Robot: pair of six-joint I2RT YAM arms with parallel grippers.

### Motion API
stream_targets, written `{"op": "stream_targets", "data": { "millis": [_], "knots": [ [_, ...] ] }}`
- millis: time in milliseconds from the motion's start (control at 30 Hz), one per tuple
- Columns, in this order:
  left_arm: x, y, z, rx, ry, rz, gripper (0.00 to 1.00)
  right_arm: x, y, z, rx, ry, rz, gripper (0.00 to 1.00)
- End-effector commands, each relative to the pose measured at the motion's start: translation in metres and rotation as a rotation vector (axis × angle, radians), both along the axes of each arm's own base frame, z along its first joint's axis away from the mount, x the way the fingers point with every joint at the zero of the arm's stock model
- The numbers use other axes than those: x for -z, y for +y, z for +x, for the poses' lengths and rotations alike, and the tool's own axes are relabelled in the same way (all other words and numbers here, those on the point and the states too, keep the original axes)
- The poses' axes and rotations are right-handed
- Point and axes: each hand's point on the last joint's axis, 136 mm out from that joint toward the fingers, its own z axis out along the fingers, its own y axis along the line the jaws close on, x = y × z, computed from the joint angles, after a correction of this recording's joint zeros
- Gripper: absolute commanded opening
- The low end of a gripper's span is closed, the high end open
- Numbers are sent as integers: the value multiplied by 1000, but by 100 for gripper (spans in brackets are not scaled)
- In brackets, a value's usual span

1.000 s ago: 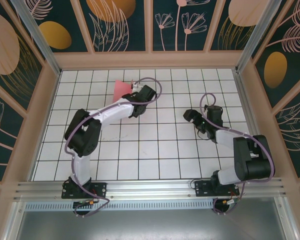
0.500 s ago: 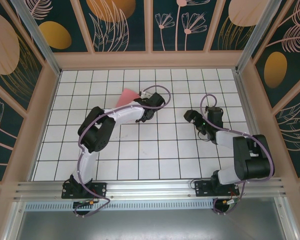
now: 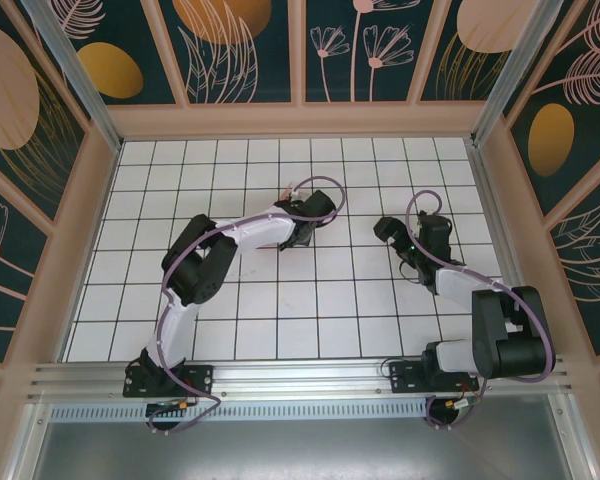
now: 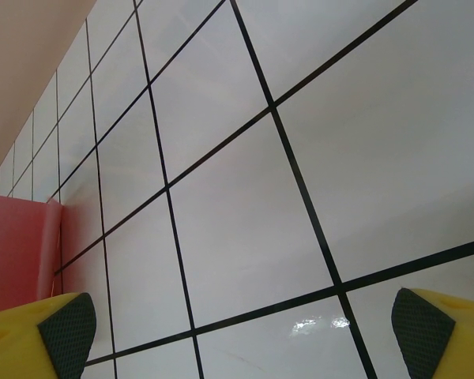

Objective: Fold a paper plane with a square sheet of paper (pick it up from the middle)
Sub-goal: Turn over the paper at the center of the table, then move the paper to the center of the table.

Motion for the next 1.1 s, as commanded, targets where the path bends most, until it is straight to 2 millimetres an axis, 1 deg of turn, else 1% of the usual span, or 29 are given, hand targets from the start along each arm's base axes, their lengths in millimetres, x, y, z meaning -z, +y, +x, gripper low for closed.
{"op": "stream_targets", "data": {
  "millis": [0,100,167,267,333,433,500,533,567,667,700,733,767,800,900,967,1067],
  "knots": [
    [-66,-37,5,56,-63,-246,54,0,-5,-3,17,-7,-3,99],
    [-104,-49,5,98,-108,-354,71,-3,-1,-2,-5,-16,-1,99],
    [-121,-51,4,116,-144,-392,80,-5,1,-1,-20,-25,-1,98],
    [-136,-43,5,120,-197,-407,92,-10,7,-1,-55,-43,3,98],
    [-142,-35,7,110,-224,-421,97,-13,16,0,-93,-56,-5,98],
    [-145,-12,13,65,-248,-439,99,-20,40,3,-162,-70,-49,97],
    [-145,15,17,-13,-272,-441,98,-28,63,5,-206,-75,-75,96],
    [-140,25,18,-43,-271,-441,99,-31,76,5,-230,-76,-76,96],
    [-146,40,17,-78,-292,-464,98,-36,94,5,-264,-80,-68,95],
    [-140,78,15,-185,-318,-489,98,-41,148,6,-360,-67,-39,93],
    [-138,91,13,-221,-326,-490,99,-38,165,8,-386,-52,-36,91],
    [-137,100,11,-245,-331,-495,98,-37,175,13,-396,-40,-33,90],
    [-136,111,9,-274,-335,-500,98,-33,196,13,-434,-25,-30,88],
    [-135,121,7,-298,-339,-504,98,-30,212,17,-460,-8,-28,86],
    [-129,149,0,-375,-338,-515,98,-18,254,26,-543,37,-26,78],
    [-127,164,-4,-425,-340,-534,99,-10,276,33,-576,62,-31,75],
    [-118,184,-13,-481,-332,-555,99,-4,304,42,-628,71,-15,71]
  ]
}}
